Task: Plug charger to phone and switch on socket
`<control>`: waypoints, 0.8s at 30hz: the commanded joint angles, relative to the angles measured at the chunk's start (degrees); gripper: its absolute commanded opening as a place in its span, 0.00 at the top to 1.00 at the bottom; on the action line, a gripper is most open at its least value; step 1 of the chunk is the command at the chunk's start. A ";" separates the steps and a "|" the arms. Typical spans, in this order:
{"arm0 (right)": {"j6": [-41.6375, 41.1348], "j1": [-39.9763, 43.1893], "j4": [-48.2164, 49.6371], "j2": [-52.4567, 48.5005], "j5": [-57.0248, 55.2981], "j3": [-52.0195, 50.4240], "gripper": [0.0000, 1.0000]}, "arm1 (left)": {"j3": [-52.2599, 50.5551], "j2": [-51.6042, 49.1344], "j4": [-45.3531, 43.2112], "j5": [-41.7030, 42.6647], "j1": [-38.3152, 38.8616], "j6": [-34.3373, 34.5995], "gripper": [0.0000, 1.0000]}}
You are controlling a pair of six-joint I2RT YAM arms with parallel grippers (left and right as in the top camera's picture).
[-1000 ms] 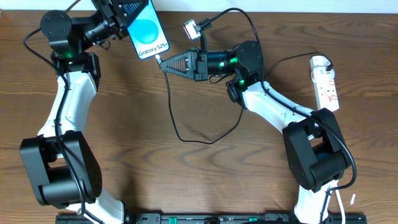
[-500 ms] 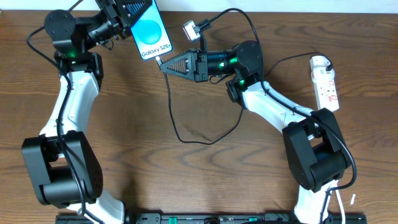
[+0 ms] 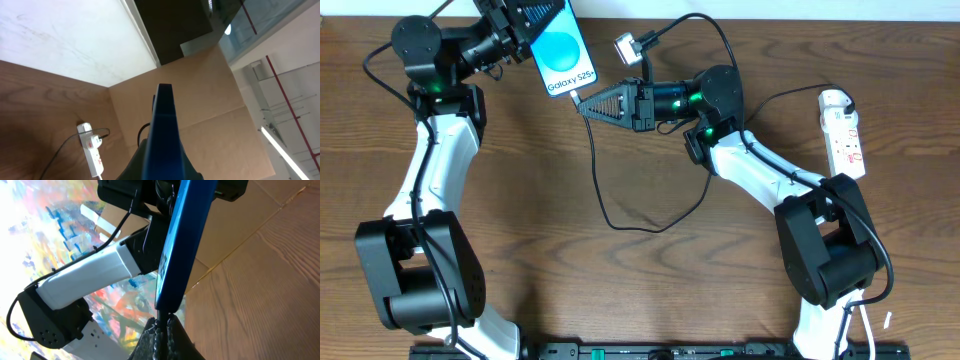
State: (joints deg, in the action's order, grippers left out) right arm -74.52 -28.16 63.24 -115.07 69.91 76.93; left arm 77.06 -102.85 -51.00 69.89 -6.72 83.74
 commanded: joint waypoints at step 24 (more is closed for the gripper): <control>-0.20 0.59 0.15 -0.35 -8.37 0.70 0.99 | 0.79 1.27 -0.52 1.44 0.59 -1.90 0.93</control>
State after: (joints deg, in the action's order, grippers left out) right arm -74.56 -27.55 63.13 -115.07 68.79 76.93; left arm 77.06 -102.85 -51.00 68.77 -6.66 82.63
